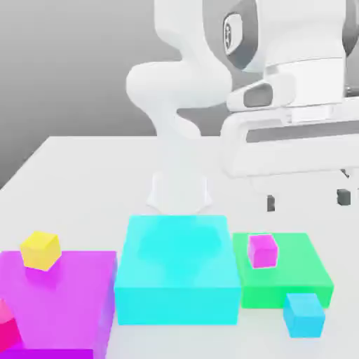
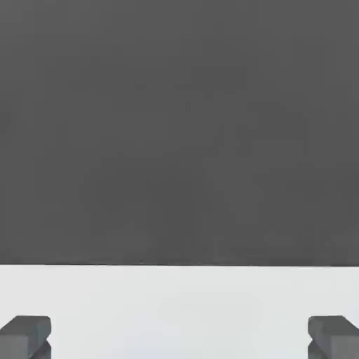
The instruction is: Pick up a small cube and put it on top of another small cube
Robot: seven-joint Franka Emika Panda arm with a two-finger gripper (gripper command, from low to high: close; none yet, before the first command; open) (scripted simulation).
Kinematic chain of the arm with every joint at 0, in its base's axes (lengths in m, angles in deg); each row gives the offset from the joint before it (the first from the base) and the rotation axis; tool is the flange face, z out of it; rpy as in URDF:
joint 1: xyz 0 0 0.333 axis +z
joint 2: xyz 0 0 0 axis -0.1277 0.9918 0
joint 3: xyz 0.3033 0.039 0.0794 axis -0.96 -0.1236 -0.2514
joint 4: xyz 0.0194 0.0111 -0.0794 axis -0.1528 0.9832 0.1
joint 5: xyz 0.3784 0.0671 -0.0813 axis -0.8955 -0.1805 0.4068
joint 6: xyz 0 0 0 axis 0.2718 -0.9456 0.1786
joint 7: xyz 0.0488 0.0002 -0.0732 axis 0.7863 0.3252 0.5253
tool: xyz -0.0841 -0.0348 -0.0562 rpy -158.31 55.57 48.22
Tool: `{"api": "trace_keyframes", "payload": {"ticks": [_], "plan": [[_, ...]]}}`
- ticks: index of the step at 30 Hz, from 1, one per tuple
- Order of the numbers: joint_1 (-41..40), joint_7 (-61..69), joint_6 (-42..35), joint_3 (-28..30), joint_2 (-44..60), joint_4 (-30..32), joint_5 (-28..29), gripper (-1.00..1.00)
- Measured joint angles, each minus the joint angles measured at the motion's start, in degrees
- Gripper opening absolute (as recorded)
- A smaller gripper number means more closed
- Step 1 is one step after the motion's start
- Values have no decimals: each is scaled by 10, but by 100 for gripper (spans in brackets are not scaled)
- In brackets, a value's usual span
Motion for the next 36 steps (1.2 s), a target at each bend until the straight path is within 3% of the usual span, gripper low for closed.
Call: {"api": "trace_keyframes", "payload": {"ticks": [7, 12, 13, 20, 25, 30, 36], "plan": [[56, -116, 56, 2, 149, 23, 73, 0], [95, -161, 129, 42, 253, 10, 120, 0], [101, -165, 142, 49, 269, 7, 126, -100], [102, -167, 144, 50, 271, 6, 128, -100], [81, -131, 74, 19, 181, 26, 83, -100], [62, 10, 27, -10, 76, 80, 15, -100], [79, 177, -28, 0, -51, 150, -42, -100]]}}
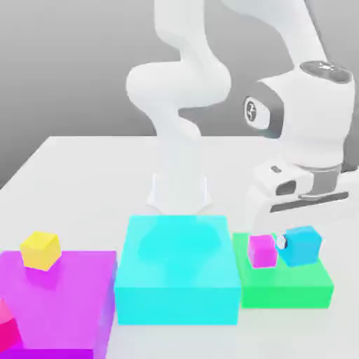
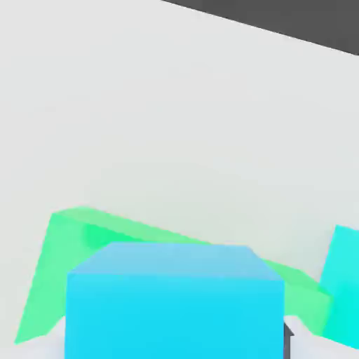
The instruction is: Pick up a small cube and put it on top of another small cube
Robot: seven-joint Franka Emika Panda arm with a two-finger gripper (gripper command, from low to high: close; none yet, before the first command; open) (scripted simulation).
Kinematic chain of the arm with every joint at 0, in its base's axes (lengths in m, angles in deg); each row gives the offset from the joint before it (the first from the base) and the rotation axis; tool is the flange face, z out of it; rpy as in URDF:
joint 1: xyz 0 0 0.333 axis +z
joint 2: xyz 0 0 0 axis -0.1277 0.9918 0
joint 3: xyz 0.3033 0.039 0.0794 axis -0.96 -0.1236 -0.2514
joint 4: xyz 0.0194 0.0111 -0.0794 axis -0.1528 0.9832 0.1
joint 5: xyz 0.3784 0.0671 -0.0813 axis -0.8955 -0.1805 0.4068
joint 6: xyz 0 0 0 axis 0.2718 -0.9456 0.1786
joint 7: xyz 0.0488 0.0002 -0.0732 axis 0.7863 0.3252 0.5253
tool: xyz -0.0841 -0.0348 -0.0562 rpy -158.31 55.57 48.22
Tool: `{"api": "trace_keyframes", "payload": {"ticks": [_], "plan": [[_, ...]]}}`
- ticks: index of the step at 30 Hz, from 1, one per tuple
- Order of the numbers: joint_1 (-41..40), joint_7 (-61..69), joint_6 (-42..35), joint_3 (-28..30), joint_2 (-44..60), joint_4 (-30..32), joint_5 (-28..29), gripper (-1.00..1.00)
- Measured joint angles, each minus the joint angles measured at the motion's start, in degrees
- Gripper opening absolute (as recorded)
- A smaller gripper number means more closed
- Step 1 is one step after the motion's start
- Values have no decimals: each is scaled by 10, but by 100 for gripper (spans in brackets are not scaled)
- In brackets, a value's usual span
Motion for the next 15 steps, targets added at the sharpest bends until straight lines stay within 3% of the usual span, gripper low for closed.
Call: {"api": "trace_keyframes", "payload": {"ticks": [6, 11, 12, 15], "plan": [[25, 127, -48, 26, -116, 69, -7, -100], [19, 134, 45, 19, -47, 93, 6, -100], [18, 132, 67, 18, -28, 96, 9, 100], [18, 132, 67, 18, -28, 96, 9, 100]]}}
